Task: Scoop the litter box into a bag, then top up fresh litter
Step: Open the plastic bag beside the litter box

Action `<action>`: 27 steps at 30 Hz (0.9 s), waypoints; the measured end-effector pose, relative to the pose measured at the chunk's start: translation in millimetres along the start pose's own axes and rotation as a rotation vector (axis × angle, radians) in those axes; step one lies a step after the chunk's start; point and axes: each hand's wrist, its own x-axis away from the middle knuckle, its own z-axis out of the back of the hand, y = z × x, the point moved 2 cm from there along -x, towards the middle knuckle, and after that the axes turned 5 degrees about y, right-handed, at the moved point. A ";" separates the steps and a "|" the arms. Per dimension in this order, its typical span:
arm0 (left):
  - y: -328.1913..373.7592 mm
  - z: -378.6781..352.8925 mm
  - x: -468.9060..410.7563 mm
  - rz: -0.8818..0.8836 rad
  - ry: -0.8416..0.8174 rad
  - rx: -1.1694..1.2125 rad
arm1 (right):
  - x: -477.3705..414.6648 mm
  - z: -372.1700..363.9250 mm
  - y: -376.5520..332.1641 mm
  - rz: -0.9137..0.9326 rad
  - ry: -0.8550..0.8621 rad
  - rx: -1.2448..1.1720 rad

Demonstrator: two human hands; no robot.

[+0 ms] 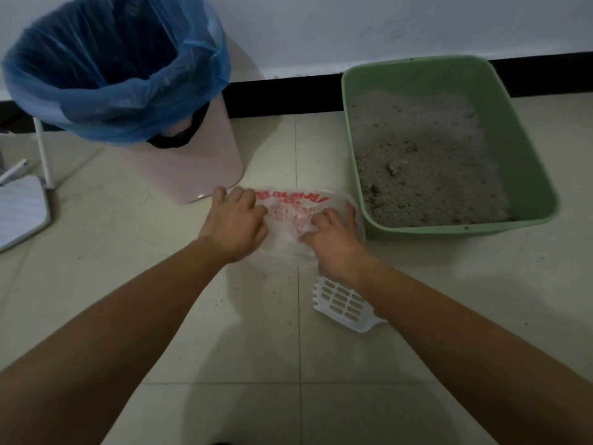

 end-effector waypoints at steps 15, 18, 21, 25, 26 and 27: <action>-5.1 23.3 -23.1 -0.435 0.228 -0.185 | -13.1 -7.1 22.5 0.018 0.222 -0.167; 8.0 16.1 -21.6 -0.390 -0.024 0.150 | -13.3 -4.5 26.4 0.063 0.161 -0.178; 11.9 -5.7 -10.6 -0.059 -0.345 0.329 | -10.8 -10.0 29.1 0.026 -0.001 -0.272; 11.4 -28.5 7.2 0.024 -0.651 0.423 | -9.1 -19.6 30.4 -0.008 -0.161 -0.509; 12.5 -31.0 10.9 0.033 -0.697 0.444 | -10.0 -18.9 29.3 -0.015 -0.200 -0.517; 15.3 -33.7 12.8 0.041 -0.732 0.452 | -9.6 -17.3 28.7 -0.017 -0.232 -0.507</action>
